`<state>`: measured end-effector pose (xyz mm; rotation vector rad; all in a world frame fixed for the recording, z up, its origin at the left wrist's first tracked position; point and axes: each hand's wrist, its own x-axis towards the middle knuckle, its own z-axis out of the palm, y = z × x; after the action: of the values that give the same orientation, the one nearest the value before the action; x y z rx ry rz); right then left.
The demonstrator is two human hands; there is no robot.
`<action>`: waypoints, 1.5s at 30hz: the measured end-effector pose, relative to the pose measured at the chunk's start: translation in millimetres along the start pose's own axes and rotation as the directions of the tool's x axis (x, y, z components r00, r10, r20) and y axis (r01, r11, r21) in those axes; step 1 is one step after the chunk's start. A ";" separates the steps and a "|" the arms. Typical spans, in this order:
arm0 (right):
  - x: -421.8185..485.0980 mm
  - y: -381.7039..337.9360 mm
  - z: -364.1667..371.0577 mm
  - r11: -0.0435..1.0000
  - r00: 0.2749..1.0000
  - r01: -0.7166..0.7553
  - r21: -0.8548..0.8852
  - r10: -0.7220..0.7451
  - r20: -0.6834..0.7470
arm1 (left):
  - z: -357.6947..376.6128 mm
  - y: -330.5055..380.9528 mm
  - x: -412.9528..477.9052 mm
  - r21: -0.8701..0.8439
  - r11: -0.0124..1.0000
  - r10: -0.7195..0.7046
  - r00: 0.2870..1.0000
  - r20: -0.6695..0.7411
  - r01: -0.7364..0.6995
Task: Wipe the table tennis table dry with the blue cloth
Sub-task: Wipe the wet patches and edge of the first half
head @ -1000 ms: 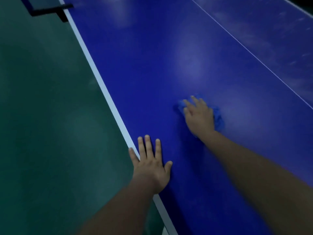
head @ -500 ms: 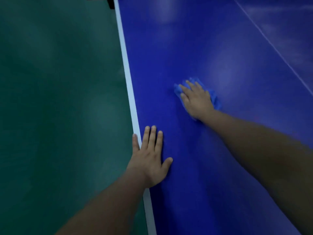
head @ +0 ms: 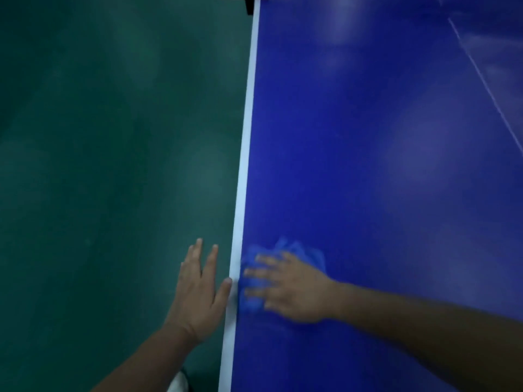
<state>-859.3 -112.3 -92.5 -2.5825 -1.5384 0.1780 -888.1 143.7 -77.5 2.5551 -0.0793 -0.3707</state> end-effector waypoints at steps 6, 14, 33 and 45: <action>86.9 148.3 -45.2 0.647 0.636 -0.754 0.119 0.763 -0.117 | 12.1 14.4 -44.1 -0.007 0.995 -0.099 0.993 0.065 0.099; 0.9 -125.5 18.1 0.996 0.996 -0.076 0.046 0.078 -0.046 | 11.1 -7.3 -75.0 -0.176 0.966 -0.195 0.981 -0.004 0.192; -52.7 -291.8 47.2 0.933 0.934 -0.347 0.094 0.353 -0.056 | 22.1 -31.8 -194.4 -0.103 0.990 -0.072 0.978 0.194 0.093; -218.9 -207.4 22.5 -0.443 -0.488 -0.824 0.353 0.871 -0.046 | 32.7 -37.3 -241.8 -0.020 0.994 0.106 0.951 0.291 -0.104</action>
<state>-1146.0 -206.1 -71.5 -2.5162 1.4079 -0.0622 -1130.1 190.5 -64.4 2.4606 -0.3225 -0.7033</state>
